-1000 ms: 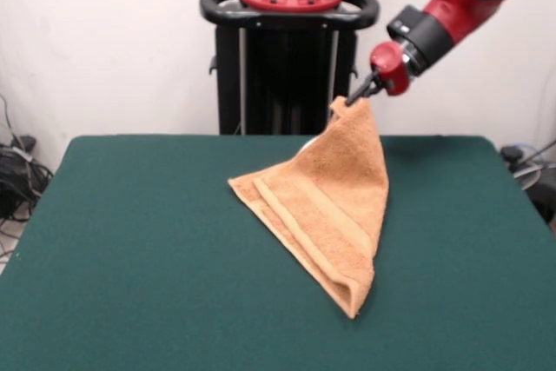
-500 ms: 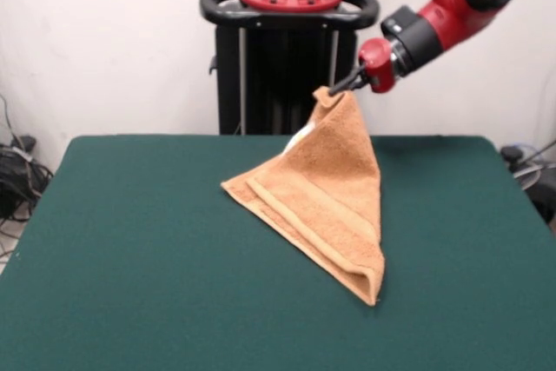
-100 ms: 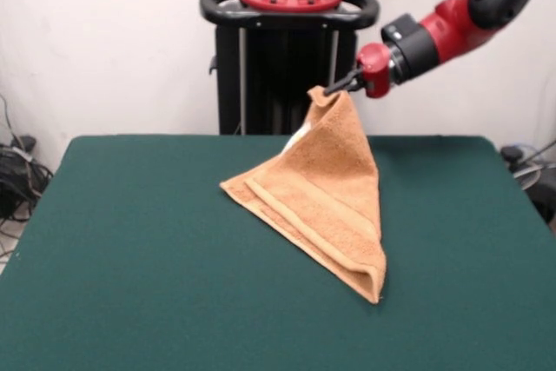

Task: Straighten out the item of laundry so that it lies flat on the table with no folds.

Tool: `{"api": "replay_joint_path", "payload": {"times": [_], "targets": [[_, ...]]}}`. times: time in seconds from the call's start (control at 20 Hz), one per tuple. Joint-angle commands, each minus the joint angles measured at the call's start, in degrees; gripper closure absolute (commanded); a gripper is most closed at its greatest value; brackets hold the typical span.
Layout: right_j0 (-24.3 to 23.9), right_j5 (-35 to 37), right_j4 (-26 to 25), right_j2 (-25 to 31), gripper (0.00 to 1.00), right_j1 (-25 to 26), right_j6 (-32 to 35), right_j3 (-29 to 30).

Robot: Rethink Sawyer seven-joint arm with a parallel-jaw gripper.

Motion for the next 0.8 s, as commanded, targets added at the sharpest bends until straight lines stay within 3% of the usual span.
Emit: {"api": "replay_joint_path", "payload": {"times": [0.05, 0.1, 0.8], "targets": [[-0.02, 0.75, 4.38, 6.58, 1.00, 2.97, 11.74, -7.43], [0.03, -0.06, 4.80, 6.50, 0.00, 2.95, 12.51, -7.12], [-0.73, 1.99, 4.06, 6.77, 0.00, 2.57, 10.23, -7.68]]}}
